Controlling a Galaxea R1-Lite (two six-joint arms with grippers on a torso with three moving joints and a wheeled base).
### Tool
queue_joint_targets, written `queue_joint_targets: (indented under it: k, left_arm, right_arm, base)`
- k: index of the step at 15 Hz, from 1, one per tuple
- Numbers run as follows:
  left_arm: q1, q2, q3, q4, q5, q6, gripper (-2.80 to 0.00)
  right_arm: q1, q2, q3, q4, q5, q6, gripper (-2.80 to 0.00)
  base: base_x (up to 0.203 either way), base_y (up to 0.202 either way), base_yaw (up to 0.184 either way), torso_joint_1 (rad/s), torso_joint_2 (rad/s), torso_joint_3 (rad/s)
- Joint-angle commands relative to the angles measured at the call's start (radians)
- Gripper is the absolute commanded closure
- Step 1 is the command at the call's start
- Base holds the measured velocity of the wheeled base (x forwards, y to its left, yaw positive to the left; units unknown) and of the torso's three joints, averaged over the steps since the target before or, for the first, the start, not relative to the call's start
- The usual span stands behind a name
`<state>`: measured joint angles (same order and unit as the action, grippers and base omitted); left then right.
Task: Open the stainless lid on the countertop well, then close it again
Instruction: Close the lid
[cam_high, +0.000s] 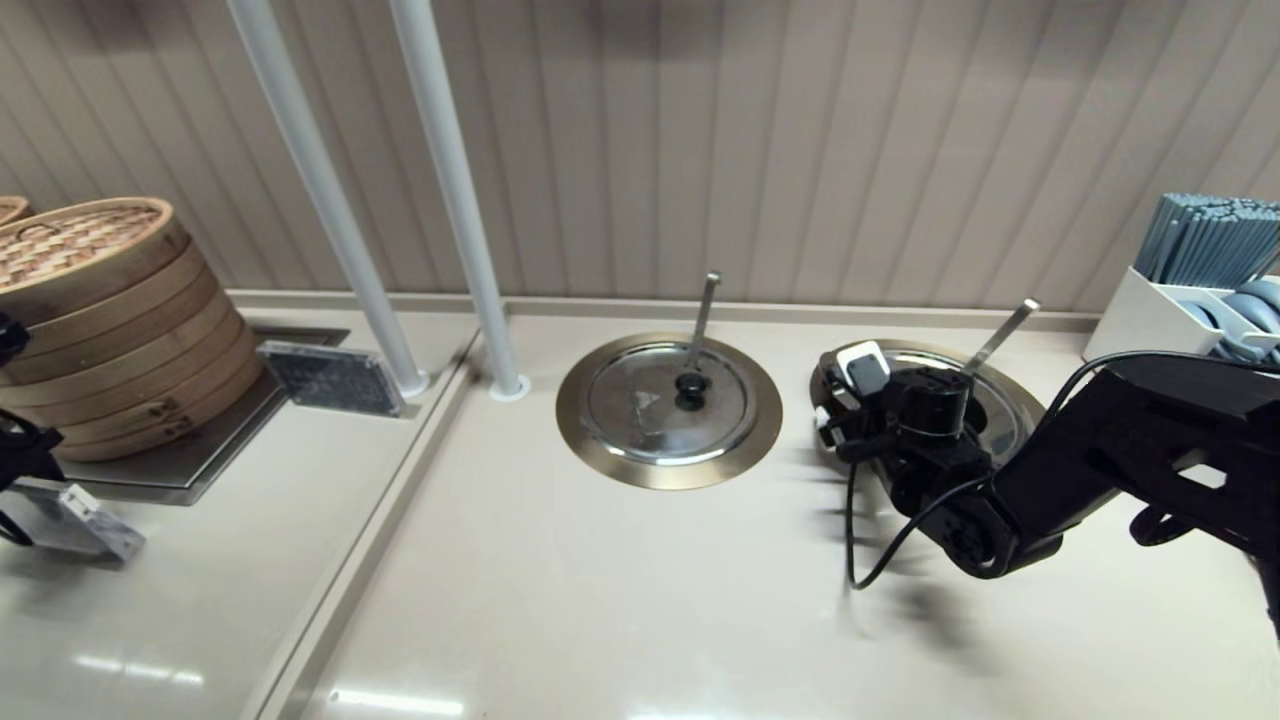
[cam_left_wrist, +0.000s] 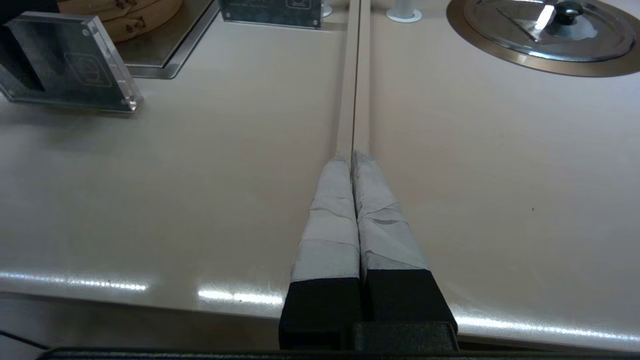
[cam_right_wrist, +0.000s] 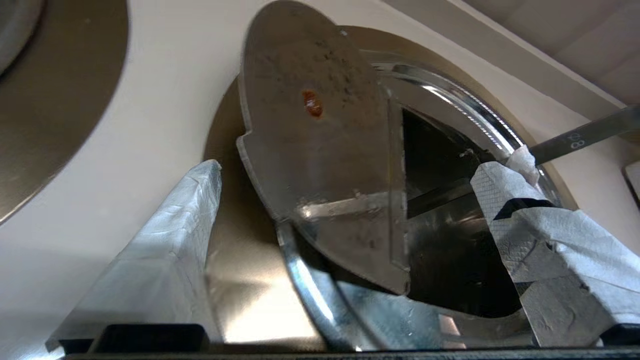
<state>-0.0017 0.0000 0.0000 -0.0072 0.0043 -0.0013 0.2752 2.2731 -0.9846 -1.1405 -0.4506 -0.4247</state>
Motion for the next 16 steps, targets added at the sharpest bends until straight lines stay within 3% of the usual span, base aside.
queue_joint_targets:
  k: [1,16]
  left_arm:
    - [0.0,0.0,0.0,0.0,0.0,0.0,0.0]
    - [0.0,0.0,0.0,0.0,0.0,0.0,0.0]
  right_arm:
    - [-0.018,0.013,-0.025,-0.025,-0.003,-0.003,-2.8]
    - [-0.087,-0.09,-0.034,-0.085,-0.017,-0.056,-2.8]
  base:
    - [0.0,0.0,0.0,0.0,0.0,0.0]
    - [0.0,0.0,0.0,0.0,0.0,0.0]
